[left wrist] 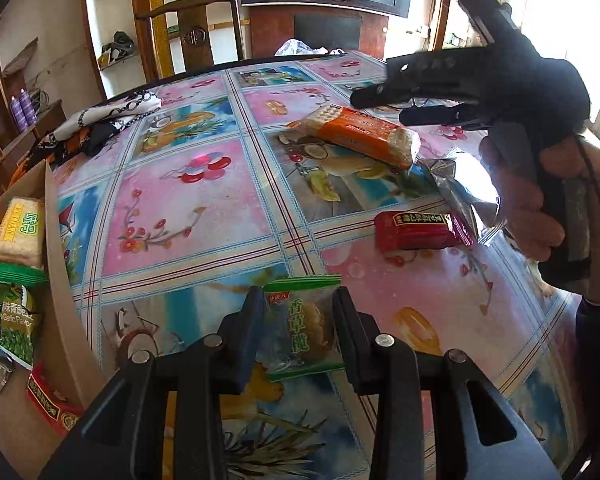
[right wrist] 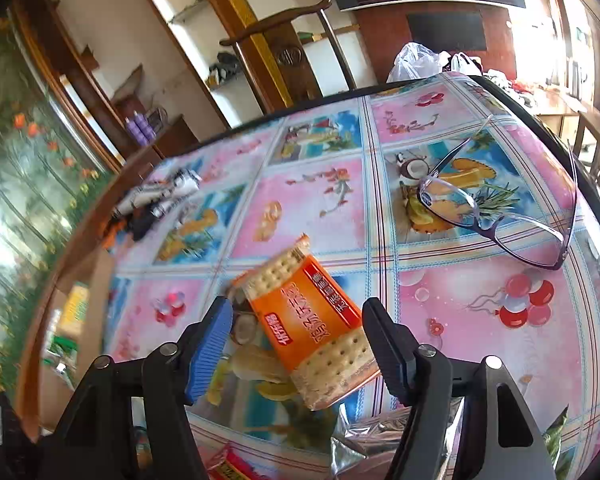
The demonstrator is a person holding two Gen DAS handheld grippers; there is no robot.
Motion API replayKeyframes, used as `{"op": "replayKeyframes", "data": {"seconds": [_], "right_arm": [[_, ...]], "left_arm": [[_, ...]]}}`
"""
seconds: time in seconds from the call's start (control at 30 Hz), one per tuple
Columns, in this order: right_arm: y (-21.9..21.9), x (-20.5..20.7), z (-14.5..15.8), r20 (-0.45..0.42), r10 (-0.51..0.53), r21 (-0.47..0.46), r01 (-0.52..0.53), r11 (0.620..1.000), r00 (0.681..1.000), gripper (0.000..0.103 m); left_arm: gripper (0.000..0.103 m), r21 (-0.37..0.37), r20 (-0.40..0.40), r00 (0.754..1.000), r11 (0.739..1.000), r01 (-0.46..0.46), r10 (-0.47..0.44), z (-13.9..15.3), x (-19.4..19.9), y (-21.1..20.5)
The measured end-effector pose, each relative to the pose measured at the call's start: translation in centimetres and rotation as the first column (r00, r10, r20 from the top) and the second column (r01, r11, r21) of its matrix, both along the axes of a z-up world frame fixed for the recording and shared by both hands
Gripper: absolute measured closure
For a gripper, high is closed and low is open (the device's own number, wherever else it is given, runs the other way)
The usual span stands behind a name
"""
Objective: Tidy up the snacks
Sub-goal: 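Grasp a small green-white packet with the left gripper while the right grasps an orange cracker pack, then hold both packs and carry them toward the cardboard box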
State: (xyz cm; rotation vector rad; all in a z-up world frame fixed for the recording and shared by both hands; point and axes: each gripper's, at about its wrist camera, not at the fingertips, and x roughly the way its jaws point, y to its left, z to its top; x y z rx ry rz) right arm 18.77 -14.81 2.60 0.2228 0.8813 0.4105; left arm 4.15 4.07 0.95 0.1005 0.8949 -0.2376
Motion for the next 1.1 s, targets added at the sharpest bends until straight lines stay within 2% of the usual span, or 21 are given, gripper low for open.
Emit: {"op": "replayKeyframes", "data": {"seconds": [0.2,0.27,0.33,0.4,0.47,0.53,0.6,0.7,0.77,0.83,1.0,1.1], "right_arm": [[1.2,-0.1,-0.6,0.01,0.029,-0.107,-0.027,0.994,1.0,0.027],[1.7,-0.2,-0.5,0.031,0.028,-0.18,-0.022,0.983,0.999,0.027],[1.6,-0.2,-0.6,0.037,0.028,-0.189,-0.02,0.982,0.999,0.027],[1.6,0.0,-0.9,0.029,0.023,-0.191,-0.017,0.981,0.999,0.027],[1.8,0.1,-1.5,0.009,0.021,-0.208,-0.019,0.978,1.0,0.027],[2.3,-0.1,-1.6,0.011,0.028,-0.22,-0.025,0.975,1.0,0.03],[2.9,-0.4,-1.6,0.016,0.046,-0.235,-0.041,0.971,0.999,0.039],[4.3,-1.1,-1.8,0.022,0.077,-0.297,-0.067,0.953,0.997,0.045],[5.2,-1.9,-1.9,0.043,0.096,-0.361,-0.074,0.929,0.994,0.045],[5.5,-2.1,-1.9,0.047,0.09,-0.38,-0.065,0.923,0.995,0.046],[4.4,-2.2,-1.2,0.022,0.058,-0.274,-0.05,0.961,0.998,0.046],[3.5,-2.2,-0.8,-0.009,0.041,-0.169,-0.041,0.985,0.999,0.045]], "left_arm": [[0.067,0.003,-0.001,1.0,1.0,0.0,0.0,0.0,-0.3,0.1],[0.062,-0.001,-0.003,1.0,1.0,0.009,-0.009,0.0,-0.4,0.1],[0.042,0.01,-0.008,1.0,1.0,0.017,-0.017,-0.1,-0.6,-0.1],[0.038,0.02,-0.007,1.0,1.0,0.011,-0.011,-0.2,-0.7,-0.2],[0.041,0.015,-0.007,1.0,1.0,0.011,-0.011,-0.2,-0.7,-0.2],[0.065,0.025,0.006,1.0,1.0,0.001,-0.001,-0.1,-0.8,-0.1],[0.072,0.021,0.008,1.0,1.0,0.001,-0.001,-0.1,-0.8,0.0],[0.072,0.026,0.013,1.0,1.0,-0.002,0.001,-0.1,-0.9,-0.1],[0.072,0.021,0.014,1.0,1.0,-0.004,0.004,-0.1,-0.9,0.1],[0.072,0.012,0.012,1.0,1.0,-0.014,0.014,-0.1,-0.9,0.3],[0.072,-0.01,0.007,0.999,0.999,-0.033,0.033,0.0,-0.7,0.8],[0.072,-0.021,0.005,0.999,0.999,-0.038,0.038,0.1,-0.7,1.0]]}}
